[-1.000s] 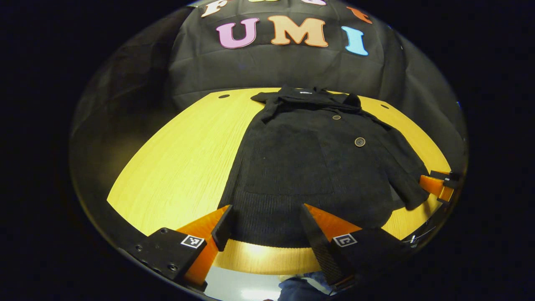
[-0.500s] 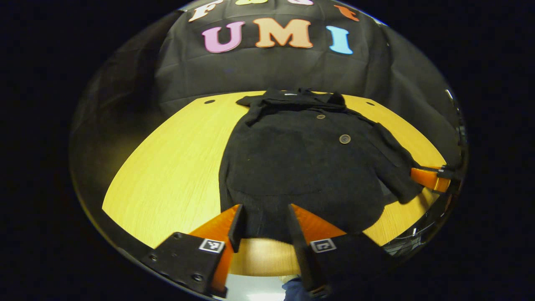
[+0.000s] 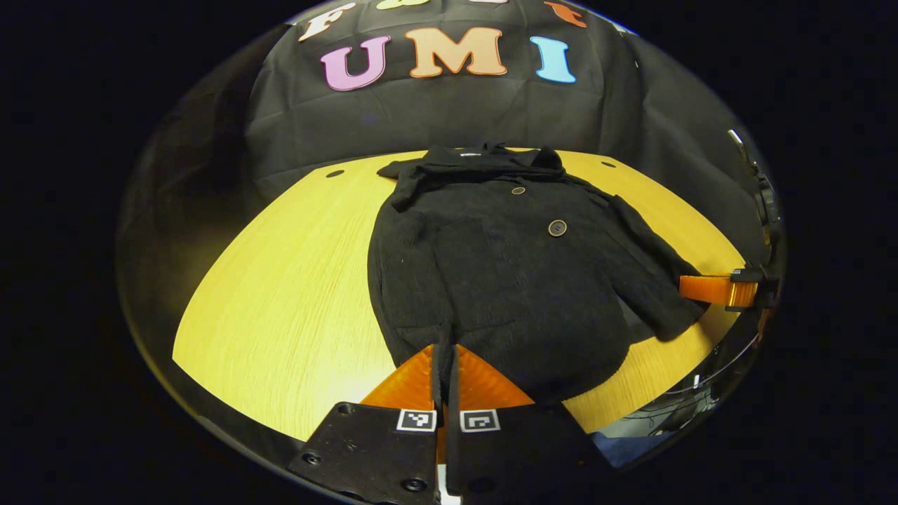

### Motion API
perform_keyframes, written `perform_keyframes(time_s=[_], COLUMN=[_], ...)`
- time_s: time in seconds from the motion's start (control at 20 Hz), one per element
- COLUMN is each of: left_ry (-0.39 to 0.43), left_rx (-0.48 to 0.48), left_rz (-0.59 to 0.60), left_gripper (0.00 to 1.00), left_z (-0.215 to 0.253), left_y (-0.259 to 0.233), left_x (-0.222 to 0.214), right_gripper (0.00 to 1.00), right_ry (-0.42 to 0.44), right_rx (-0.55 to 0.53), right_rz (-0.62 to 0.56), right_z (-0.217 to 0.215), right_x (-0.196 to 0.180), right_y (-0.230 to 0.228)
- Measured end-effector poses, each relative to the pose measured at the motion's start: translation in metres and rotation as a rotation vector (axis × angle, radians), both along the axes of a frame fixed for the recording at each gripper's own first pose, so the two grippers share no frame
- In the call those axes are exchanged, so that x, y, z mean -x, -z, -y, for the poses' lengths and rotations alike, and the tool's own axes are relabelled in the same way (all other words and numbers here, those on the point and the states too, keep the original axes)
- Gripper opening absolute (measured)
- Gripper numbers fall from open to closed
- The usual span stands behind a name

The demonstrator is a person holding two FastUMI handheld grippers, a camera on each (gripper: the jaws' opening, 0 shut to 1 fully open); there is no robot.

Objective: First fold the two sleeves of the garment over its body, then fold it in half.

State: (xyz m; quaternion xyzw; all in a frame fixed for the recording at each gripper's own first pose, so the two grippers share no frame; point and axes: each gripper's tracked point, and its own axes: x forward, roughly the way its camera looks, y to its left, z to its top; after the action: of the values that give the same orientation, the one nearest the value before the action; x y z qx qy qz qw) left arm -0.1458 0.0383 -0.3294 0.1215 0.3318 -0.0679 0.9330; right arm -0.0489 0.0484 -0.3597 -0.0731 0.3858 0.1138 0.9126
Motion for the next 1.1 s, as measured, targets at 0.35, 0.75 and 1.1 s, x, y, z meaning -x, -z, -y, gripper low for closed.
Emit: perform_keyframes(time_s=[0.35,0.75,1.1], left_ry=[-0.054,-0.025,0.027], left_rx=[0.079,0.202,0.221], left_rz=[-0.038,0.082,0.173], left_gripper=[0.00,0.00,0.00], left_z=[-0.008,0.004,0.004], left_y=[-0.020,-0.104,-0.165], left_x=[-0.017,-0.070,-0.116], right_gripper=[0.02,0.02,0.02], right_ry=[-0.027,-0.043,-0.077], right_rx=[-0.012,-0.048,-0.057], right_rz=[-0.019,0.129,0.240], right_z=[-0.006,-0.031,-0.065], right_x=[-0.002,-0.038,-0.068], right_y=[-0.017,-0.096,-0.156])
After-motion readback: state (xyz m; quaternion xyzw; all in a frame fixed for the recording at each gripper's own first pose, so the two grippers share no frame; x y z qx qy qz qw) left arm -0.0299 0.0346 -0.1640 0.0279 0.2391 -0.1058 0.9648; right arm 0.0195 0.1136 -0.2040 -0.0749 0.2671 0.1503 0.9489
